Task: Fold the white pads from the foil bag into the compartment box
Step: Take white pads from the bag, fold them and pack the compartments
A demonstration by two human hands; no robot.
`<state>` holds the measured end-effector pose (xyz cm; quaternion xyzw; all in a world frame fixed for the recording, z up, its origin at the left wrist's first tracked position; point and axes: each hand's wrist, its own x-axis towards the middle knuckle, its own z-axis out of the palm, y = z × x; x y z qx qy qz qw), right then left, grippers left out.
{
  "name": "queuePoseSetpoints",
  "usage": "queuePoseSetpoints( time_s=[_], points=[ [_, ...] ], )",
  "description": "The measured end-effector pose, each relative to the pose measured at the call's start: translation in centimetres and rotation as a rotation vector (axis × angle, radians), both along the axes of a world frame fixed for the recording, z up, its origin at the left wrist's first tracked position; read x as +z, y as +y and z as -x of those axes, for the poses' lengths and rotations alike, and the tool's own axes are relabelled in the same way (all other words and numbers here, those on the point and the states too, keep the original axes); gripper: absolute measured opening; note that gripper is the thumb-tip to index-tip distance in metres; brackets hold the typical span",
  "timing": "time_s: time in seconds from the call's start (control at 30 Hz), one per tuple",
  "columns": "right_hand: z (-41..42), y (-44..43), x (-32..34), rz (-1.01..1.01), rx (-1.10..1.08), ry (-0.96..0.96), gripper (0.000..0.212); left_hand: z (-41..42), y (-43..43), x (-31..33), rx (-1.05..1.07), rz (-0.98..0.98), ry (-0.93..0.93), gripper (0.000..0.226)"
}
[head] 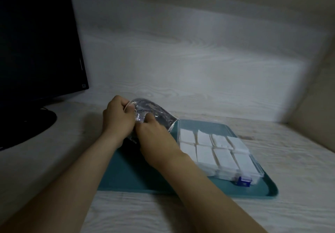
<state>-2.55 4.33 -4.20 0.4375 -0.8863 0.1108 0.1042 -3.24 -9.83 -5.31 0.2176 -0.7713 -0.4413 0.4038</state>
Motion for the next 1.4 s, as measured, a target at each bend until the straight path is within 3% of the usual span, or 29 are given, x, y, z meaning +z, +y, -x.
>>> queuePoseSetpoints(
  time_s=[0.13,0.33,0.57,0.83,1.17,1.33,1.4],
  points=[
    [0.3,-1.1,0.2,-0.055,-0.111,0.164,0.053,0.1,-0.1,-0.2,-0.061,-0.071,-0.035,0.013],
    [0.8,-1.5,-1.6,-0.223,-0.126,0.028,0.049,0.1,-0.1,0.2,-0.071,-0.136,-0.077,0.014],
    [0.7,-1.1,-0.6,-0.115,-0.109,0.092,0.032,-0.2,0.1,0.6,-0.052,-0.130,-0.092,0.017],
    [0.5,-0.2,0.0,-0.092,-0.103,0.078,0.031,-0.2,0.1,0.4,-0.041,-0.122,-0.096,0.019],
    [1.9,0.2,0.3,0.448,-0.168,0.121,0.014,-0.1,0.4,0.6,0.022,-0.142,-0.007,0.018],
    [3.0,0.5,0.2,0.590,-0.203,0.152,0.043,-0.3,0.7,0.9,0.027,-0.182,0.047,0.017],
    [3.3,0.6,0.0,0.585,-0.227,0.150,0.039,-0.3,0.8,0.8,-0.008,-0.175,0.066,0.017]
  ],
)
